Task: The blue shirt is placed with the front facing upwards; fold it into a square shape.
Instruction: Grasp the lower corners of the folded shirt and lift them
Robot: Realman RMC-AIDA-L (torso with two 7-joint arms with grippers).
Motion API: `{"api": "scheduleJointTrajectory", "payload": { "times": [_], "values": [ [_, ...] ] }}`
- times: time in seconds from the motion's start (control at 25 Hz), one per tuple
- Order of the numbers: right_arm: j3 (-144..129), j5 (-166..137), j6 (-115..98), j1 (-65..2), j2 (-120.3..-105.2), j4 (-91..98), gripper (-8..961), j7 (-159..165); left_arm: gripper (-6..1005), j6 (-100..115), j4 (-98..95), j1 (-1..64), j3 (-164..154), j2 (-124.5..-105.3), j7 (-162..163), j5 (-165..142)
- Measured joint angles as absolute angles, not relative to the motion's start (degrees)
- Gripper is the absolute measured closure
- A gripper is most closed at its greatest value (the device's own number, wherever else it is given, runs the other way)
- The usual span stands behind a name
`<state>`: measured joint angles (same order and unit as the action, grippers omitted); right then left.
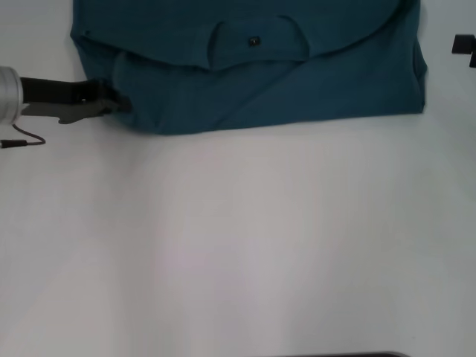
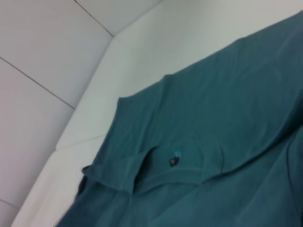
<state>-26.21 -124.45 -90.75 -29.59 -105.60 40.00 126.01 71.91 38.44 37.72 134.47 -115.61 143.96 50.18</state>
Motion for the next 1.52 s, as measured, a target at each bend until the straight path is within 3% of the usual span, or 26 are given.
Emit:
{"api": "scheduleJointTrajectory", "payload": {
  "times": [0.2,0.36,0.72,1.08,1.52],
  "values": [
    [-27.43,-128.94,-87.78,-30.62,-104.91,40.84,164,128.96,991,74.16,38.32,38.74,134.97,-113.66,149.26,50.28],
    [-28.28,-133.81,-82.41,-32.61,-104.94,40.62,168,131.76,991,75.28,38.35,39.62,136.58,-113.15,149.97,50.28],
    [-33.22,-138.58,-74.85,-37.61,-107.16,35.89,175,135.83,991,75.44,38.68,40.32,138.83,-113.13,149.91,50.28],
    [-35.44,-139.86,-68.74,-39.47,-107.70,30.49,183,141.07,990,75.16,38.65,39.97,141.28,-113.40,149.53,50.37],
    [-36.16,-139.87,-66.40,-41.21,-109.98,29.82,192,141.39,989,75.03,38.31,39.68,141.32,-113.64,149.41,50.45]
  ]
}}
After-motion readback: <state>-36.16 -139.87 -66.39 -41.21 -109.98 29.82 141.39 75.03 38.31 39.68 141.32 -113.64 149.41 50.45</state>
